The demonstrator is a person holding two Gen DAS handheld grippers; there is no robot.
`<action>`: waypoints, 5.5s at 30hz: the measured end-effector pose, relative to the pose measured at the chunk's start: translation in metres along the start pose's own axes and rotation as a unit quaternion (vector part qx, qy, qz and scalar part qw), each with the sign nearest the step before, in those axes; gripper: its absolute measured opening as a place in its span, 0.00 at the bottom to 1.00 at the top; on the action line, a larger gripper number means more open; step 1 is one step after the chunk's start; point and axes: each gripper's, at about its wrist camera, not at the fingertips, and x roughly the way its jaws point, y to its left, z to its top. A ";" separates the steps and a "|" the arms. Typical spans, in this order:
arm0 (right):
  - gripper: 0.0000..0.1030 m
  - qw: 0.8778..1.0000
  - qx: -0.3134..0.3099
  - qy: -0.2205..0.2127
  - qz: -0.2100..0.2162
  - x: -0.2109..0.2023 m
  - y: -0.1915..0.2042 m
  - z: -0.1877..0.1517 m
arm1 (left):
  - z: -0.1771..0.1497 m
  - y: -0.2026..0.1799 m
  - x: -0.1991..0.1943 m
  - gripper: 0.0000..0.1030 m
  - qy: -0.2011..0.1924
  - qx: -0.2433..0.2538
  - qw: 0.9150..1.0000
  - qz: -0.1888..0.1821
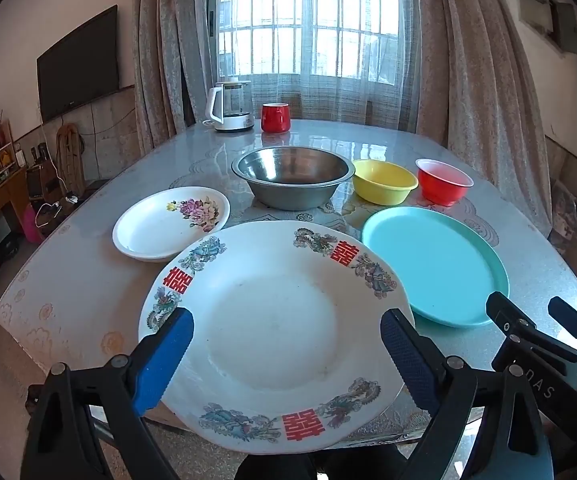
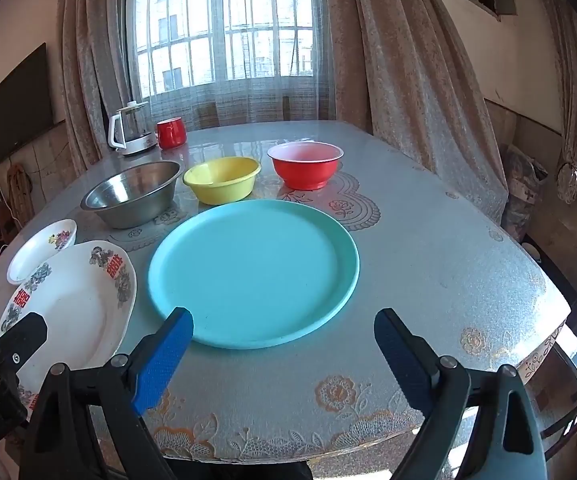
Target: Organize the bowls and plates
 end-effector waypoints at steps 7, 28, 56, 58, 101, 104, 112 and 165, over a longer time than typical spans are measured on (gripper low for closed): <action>0.91 1.000 0.005 0.004 -0.005 0.008 -0.006 -0.003 | -0.003 -0.003 0.009 0.92 0.012 0.008 1.000 0.005; 0.91 1.000 0.013 -0.007 0.000 -0.005 -0.004 -0.005 | -0.004 0.003 -0.004 0.92 -0.003 0.001 1.000 -0.002; 0.91 1.000 0.030 -0.001 0.003 0.007 -0.019 0.014 | 0.004 0.013 -0.007 0.92 -0.015 0.001 1.000 0.008; 0.91 0.999 0.035 0.005 0.003 0.012 -0.025 0.015 | 0.004 0.010 -0.002 0.92 -0.007 0.005 1.000 0.009; 0.72 0.994 0.077 0.081 0.017 0.076 -0.071 0.016 | 0.074 -0.068 0.083 0.57 0.083 0.112 0.984 -0.114; 0.60 0.994 0.065 0.083 0.017 0.083 -0.067 0.021 | 0.080 -0.080 0.105 0.51 0.101 0.131 0.980 -0.114; 0.38 0.996 0.020 0.085 0.000 0.093 -0.057 0.028 | 0.087 -0.100 0.145 0.46 0.152 0.148 0.969 -0.128; 0.30 0.995 0.055 0.087 -0.010 0.097 -0.093 0.035 | 0.075 -0.108 0.130 0.38 0.160 0.138 0.968 -0.133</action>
